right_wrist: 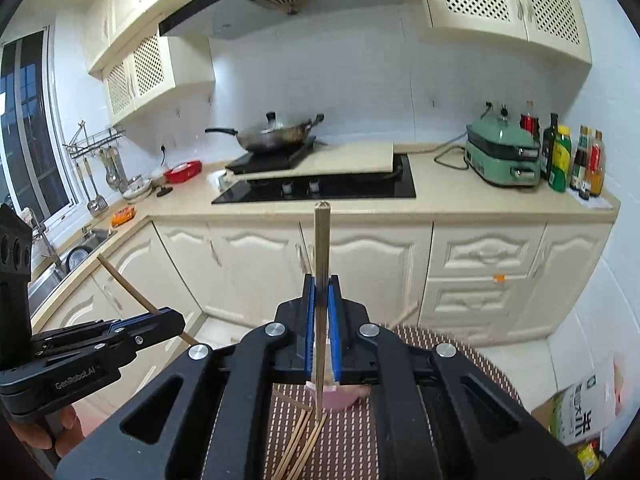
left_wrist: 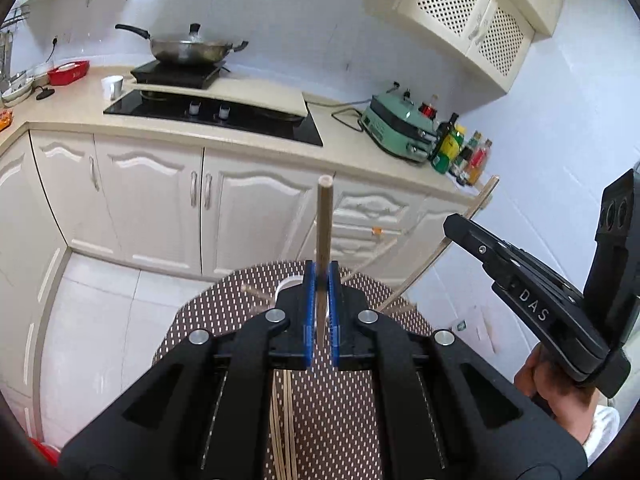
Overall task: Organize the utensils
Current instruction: 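Raise the chopstick upright over the pink cup and open the right gripper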
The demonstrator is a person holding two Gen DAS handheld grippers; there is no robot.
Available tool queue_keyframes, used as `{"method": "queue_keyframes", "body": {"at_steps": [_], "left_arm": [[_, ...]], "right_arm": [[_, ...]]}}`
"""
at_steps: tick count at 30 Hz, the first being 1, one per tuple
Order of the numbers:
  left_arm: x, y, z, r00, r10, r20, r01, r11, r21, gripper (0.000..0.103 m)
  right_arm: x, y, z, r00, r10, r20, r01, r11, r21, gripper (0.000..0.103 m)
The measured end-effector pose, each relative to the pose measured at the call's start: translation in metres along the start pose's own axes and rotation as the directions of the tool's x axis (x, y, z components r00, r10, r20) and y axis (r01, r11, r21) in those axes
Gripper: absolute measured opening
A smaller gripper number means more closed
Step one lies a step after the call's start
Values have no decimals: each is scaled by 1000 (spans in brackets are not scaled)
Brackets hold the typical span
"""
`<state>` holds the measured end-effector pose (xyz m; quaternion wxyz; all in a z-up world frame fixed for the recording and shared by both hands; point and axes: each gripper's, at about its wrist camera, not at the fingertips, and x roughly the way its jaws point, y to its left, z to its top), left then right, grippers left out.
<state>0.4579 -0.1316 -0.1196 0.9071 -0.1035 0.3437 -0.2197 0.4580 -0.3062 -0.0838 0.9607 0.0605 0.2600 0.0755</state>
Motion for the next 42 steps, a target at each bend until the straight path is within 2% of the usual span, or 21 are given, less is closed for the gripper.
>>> {"method": "queue_keyframes", "body": {"at_steps": [9,20,30,42], "left_arm": [[33,7,18,999,43,3,-43,999,-28,6],[68,11,1,995,87,-53,-87,996,-12,6],[81,14,-19,989,91,-120,-93,996,-7,6],[86,15,-37,982,93,-167,-95,995,-3,6]], "right_arm": [[30,-9,11,1000,19,5,-19,1000,-17,5],[52,-14,-7,998,38,-50,-39,999,-30,5],[51,-9,-32,991,51,-121,-57,997,-50,5],[56,0,-64,976,21,-217,-46,993,-110,5]]}}
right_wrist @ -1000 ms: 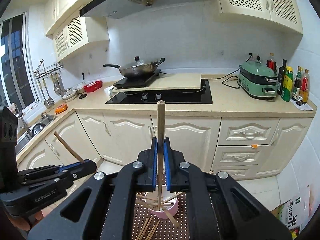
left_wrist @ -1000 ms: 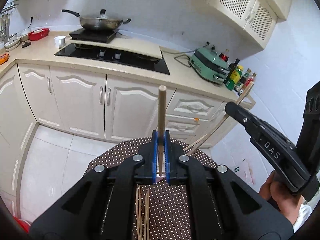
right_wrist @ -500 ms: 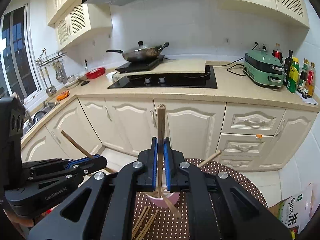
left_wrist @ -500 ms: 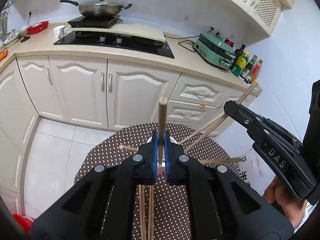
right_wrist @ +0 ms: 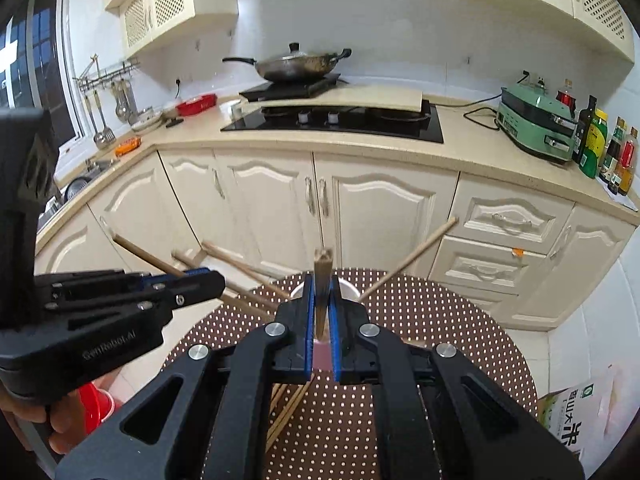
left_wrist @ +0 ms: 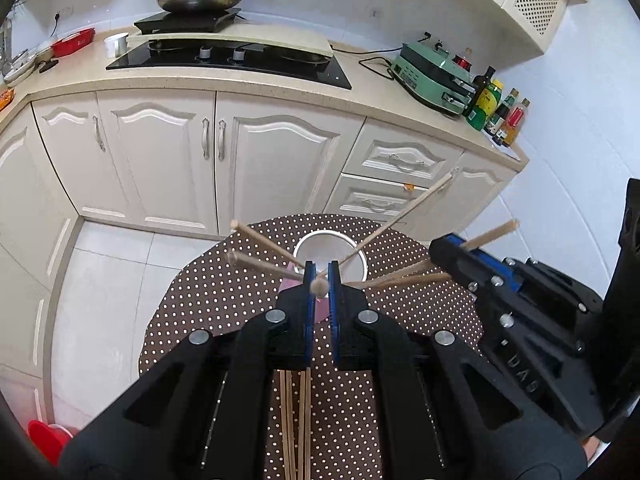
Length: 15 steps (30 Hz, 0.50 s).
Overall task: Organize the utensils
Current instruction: 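Raise the chopstick upright over the pink cup and open the right gripper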
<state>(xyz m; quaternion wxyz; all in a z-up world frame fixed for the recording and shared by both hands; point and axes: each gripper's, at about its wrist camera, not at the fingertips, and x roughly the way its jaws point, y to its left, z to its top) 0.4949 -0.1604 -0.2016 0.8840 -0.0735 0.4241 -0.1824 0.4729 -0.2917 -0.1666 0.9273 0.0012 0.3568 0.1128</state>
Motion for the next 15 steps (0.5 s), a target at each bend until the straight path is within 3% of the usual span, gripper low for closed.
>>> {"method": "queue_keyframes", "body": {"at_steps": [12,15], "left_arm": [[3,1,-8,999,-1,-54,0,1000,-10,7],[0,2,-11,998,7,-56,-7,1000,-8,8]], "right_arm": [[6,-4,-15,998,2,-59,3,998,70,6],[2,-3,-16,998,-1,-58,6,997,83,13]]}}
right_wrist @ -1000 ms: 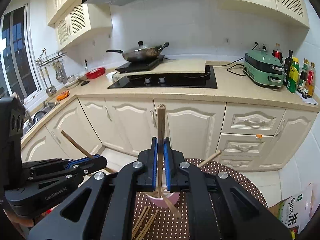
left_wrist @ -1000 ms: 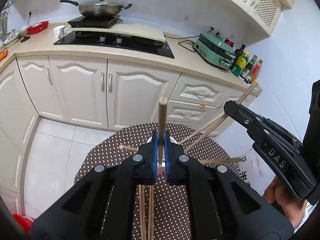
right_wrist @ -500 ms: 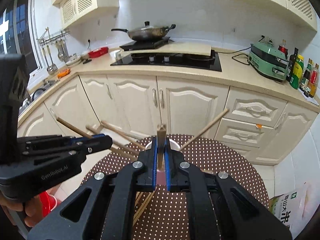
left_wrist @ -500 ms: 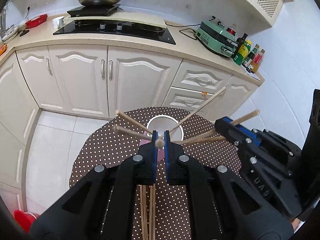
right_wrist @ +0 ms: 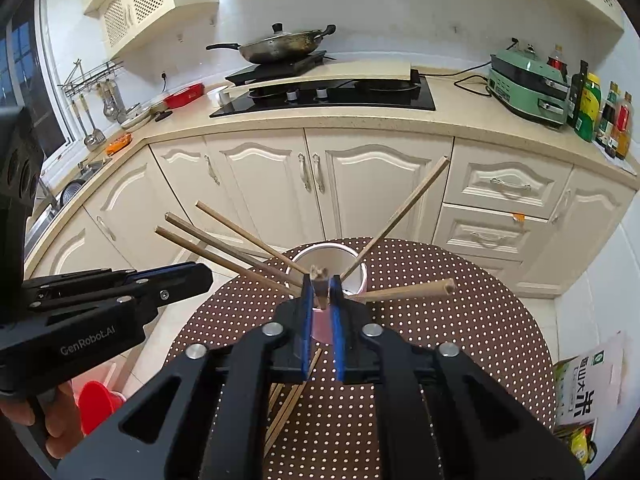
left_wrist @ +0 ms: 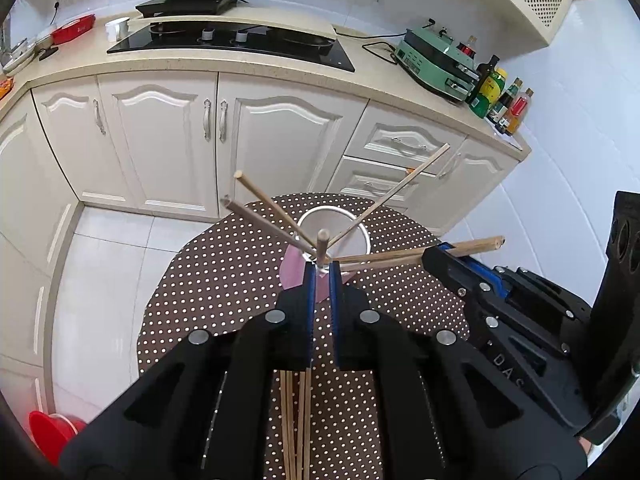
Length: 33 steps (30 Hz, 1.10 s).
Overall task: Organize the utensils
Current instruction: 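Raise the chopstick upright over the pink cup and open the right gripper, then move the open right gripper back down to the chopstick pile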
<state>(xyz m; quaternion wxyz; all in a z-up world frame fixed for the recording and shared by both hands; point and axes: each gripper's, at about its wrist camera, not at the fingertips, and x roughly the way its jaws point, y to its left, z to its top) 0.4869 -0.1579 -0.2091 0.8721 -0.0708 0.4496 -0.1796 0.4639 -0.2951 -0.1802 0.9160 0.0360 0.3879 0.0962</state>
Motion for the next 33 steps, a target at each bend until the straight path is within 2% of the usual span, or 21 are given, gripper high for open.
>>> {"method": "queue_keyframes", "body": {"at_steps": [2,3,4,6,13,19,26,33], "left_arm": [[-3,1,-1,1000,2,0,-2,1000,0,11],[-6,3,-3,1000,6,5,-6,1000,-3,19],[-8,4,-4,1000,8,8,-8,1000,-5,32],[-15,7,-6,999,15,30,-14,1000,-11,53],[-30,18,-15,999,19,42,-18,1000,-21,53],[-32,30,-31,1000,25,14,-25,999,-24,53],[-12,36,-54,997,38,-68,-39,999,-13,53],[25,41,-71,984,59,-170,-59,998,8,53]], "right_arm": [[-3,1,-1,1000,-6,6,6,1000,4,22],[-6,2,-1,1000,-7,12,7,1000,6,25],[-7,2,-3,1000,-7,15,7,1000,9,25],[-12,3,-4,1000,-10,20,9,1000,15,26],[-26,6,-15,999,-18,29,17,999,44,28],[-32,13,-31,1000,-22,13,21,998,57,29],[-26,10,-55,999,-14,-44,19,994,107,30],[-7,4,-73,994,7,-113,11,988,155,30]]}}
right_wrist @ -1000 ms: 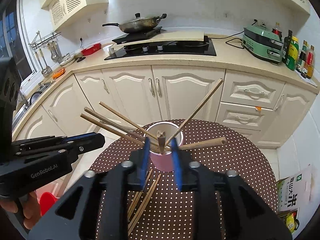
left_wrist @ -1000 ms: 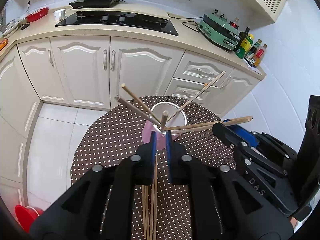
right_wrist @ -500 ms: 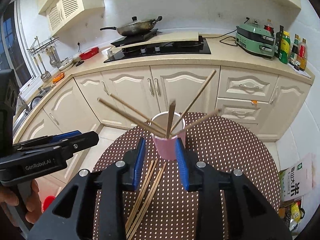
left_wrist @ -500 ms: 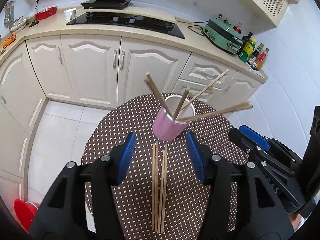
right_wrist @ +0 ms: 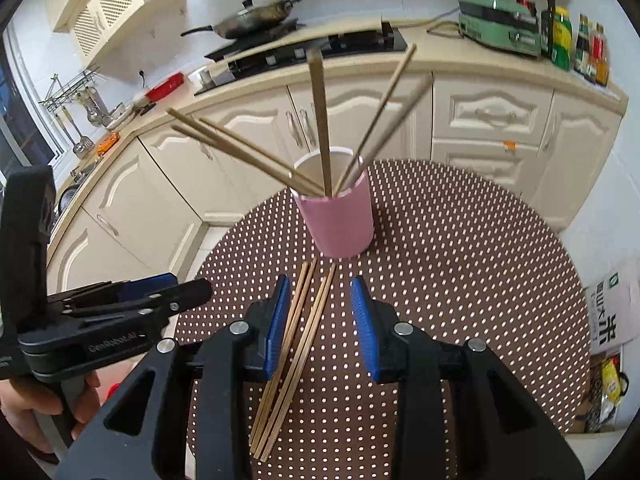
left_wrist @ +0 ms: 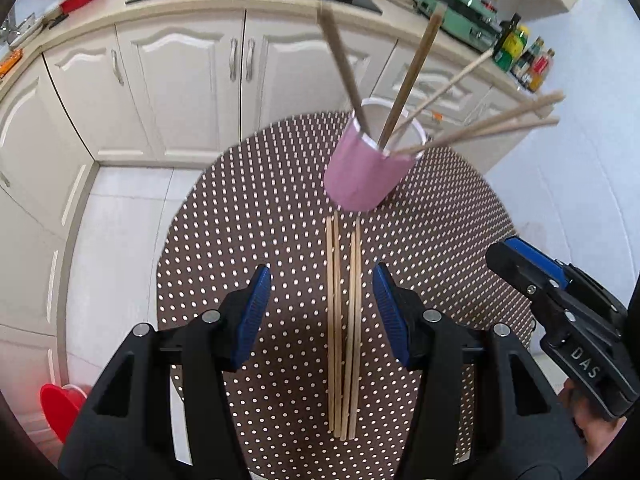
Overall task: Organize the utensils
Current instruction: 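Move the open right gripper back down to the chopstick pile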
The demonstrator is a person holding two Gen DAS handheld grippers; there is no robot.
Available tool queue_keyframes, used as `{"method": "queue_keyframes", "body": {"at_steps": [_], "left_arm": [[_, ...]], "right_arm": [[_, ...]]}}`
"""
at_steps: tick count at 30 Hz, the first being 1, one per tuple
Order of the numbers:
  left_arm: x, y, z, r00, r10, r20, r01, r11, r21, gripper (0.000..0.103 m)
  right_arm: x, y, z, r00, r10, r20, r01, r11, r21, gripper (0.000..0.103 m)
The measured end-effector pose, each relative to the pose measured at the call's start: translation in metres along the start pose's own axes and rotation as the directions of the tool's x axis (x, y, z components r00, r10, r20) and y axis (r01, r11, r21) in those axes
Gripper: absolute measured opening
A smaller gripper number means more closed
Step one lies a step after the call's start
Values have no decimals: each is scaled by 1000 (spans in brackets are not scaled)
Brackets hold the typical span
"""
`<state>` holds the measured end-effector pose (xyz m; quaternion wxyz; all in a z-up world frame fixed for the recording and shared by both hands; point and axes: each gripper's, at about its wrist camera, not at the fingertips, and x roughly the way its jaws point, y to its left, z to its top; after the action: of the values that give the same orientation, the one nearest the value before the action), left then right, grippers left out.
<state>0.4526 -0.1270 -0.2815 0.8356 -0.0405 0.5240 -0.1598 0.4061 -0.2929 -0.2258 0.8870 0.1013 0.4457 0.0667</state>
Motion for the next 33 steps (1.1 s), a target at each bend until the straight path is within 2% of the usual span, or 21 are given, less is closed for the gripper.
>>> {"method": "queue_keyframes", "body": {"at_steps": [9,16,22,28,33], "left_arm": [[54,-2,1,993,33,-110,-29,999,34,53],[94,1,3,982,54,-182,-48,998,40,53],[114,0,7,976,47,-213,-38,998,45,53],[133,-4,12,969,72,-238,-57,996,69,53],[141,-4,21,970,88,-226,-75,995,67,53]], "right_arm": [[36,-17,-7,994,27,-103,-21,998,55,30],[62,-27,-7,985,38,-165,-25,997,77,30],[80,-34,-6,978,43,-202,-24,995,96,30],[97,-35,1,972,53,-229,-30,994,102,30],[107,-36,5,967,63,-246,-37,993,110,30]]}}
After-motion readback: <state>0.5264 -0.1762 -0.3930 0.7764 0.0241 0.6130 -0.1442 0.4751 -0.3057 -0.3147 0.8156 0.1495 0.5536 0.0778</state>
